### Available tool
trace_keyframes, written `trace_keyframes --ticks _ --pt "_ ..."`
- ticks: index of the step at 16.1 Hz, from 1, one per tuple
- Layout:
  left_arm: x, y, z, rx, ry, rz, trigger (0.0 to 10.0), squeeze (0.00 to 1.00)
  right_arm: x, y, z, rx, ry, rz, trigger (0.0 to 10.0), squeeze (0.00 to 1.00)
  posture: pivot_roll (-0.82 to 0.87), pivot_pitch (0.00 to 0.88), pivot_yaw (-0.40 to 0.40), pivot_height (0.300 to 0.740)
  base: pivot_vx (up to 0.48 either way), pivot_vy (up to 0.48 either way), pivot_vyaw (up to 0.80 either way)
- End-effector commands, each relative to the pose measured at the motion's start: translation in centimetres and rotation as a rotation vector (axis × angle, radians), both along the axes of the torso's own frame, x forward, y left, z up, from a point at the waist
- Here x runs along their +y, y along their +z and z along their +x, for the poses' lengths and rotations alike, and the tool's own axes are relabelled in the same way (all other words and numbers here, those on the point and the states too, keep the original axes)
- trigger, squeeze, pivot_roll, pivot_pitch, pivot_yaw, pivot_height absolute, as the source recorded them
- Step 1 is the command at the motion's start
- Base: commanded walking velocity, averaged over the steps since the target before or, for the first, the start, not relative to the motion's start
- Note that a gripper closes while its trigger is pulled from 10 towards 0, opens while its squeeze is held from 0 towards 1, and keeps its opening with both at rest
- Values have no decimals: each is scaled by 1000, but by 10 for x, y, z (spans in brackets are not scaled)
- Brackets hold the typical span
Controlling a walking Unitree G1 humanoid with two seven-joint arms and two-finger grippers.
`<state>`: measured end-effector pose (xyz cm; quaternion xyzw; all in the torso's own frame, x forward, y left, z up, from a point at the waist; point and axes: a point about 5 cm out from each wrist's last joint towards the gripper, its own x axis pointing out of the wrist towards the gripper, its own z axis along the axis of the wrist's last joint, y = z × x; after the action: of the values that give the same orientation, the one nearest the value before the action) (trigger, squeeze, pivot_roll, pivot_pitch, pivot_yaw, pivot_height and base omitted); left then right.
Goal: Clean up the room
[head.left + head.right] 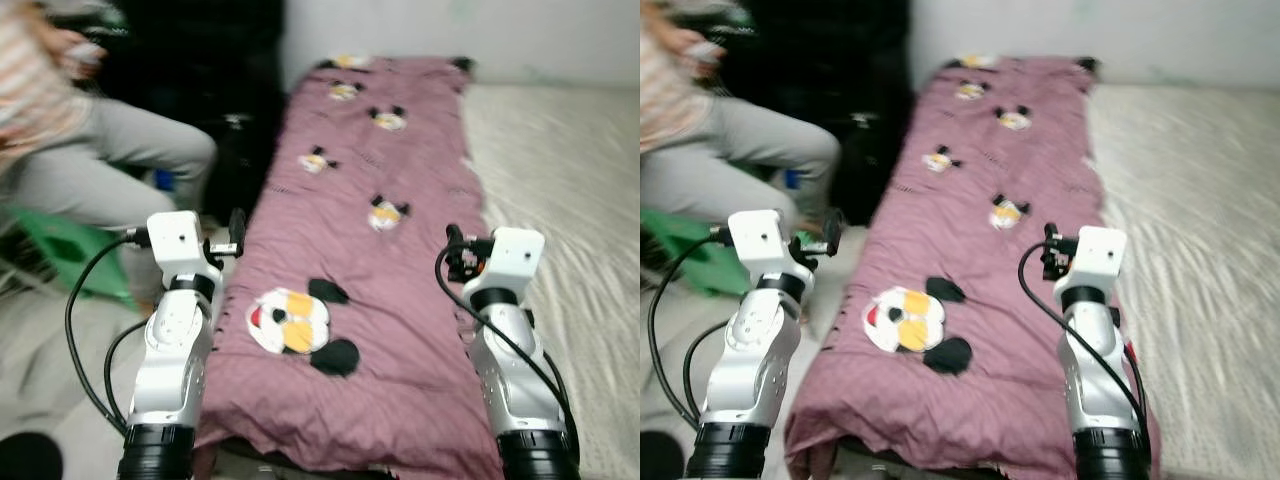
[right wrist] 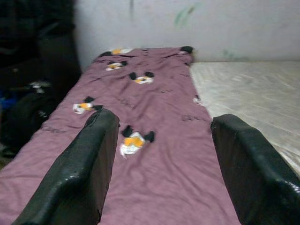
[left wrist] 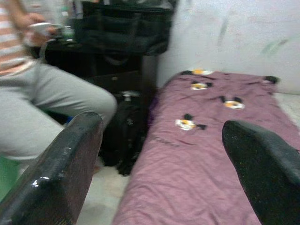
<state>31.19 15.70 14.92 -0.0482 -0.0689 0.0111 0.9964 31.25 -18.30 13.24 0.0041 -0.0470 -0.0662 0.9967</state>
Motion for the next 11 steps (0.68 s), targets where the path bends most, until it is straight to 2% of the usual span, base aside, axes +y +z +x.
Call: trace_keyframes --ticks 1,5,11 --pt "1 -3 -3 9 9 31 10000 0 6 0 -3 -7 22 0 10000 0 -60 0 80 740 0 0 0" --pt "-2 -6 -2 15 -18 64 10000 0 6 -6 -8 13 20 -5 10000 0 -66 0 78 740 0 0 0" --pt "-9 -11 -5 28 -29 54 10000 0 1 -8 -8 32 -3 -8 10000 0 -72 0 72 740 0 0 0"
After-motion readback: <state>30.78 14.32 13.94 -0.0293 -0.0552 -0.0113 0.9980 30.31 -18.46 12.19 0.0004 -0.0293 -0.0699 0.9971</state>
